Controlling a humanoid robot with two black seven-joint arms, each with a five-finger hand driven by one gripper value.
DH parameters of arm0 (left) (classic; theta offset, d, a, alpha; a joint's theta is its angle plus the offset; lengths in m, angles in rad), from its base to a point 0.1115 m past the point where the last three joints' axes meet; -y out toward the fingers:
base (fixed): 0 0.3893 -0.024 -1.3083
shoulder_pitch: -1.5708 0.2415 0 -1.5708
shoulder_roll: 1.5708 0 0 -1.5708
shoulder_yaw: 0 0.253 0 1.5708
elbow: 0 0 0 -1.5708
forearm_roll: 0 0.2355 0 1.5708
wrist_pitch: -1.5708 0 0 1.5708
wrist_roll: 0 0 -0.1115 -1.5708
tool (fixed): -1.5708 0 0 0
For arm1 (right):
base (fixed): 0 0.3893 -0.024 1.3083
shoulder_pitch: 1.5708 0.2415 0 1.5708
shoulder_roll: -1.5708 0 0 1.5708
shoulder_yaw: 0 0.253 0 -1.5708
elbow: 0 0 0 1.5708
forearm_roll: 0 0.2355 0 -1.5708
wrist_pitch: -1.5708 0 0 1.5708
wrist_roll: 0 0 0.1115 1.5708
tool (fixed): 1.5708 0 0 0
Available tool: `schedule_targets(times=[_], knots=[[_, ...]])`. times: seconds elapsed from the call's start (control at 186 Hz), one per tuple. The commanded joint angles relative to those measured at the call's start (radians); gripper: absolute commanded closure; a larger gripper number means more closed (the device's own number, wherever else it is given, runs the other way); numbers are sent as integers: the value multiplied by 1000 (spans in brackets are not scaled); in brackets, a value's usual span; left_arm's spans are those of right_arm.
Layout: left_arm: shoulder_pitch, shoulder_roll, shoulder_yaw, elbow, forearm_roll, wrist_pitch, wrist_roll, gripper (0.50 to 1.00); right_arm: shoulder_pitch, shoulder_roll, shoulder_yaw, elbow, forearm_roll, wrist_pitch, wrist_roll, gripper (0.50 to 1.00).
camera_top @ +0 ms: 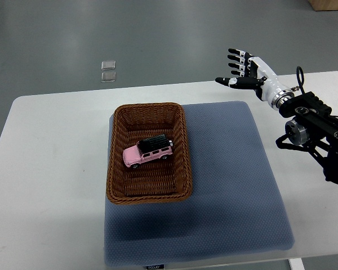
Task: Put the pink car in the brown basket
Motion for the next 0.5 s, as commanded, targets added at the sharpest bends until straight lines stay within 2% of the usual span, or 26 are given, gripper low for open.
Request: schedule_targets(times=[0.0, 0.172, 0.493], knots=[[-1, 0, 0, 0, 0, 0, 0, 500, -10, -10, 1, -5, 144, -7, -1, 605], [-1, 0, 0, -2, 0, 0, 0, 500, -21, -22, 1, -5, 293, -8, -3, 587], [-1, 0, 0, -2, 0, 0, 0, 500, -65, -11, 2, -23, 305, -10, 10, 581]])
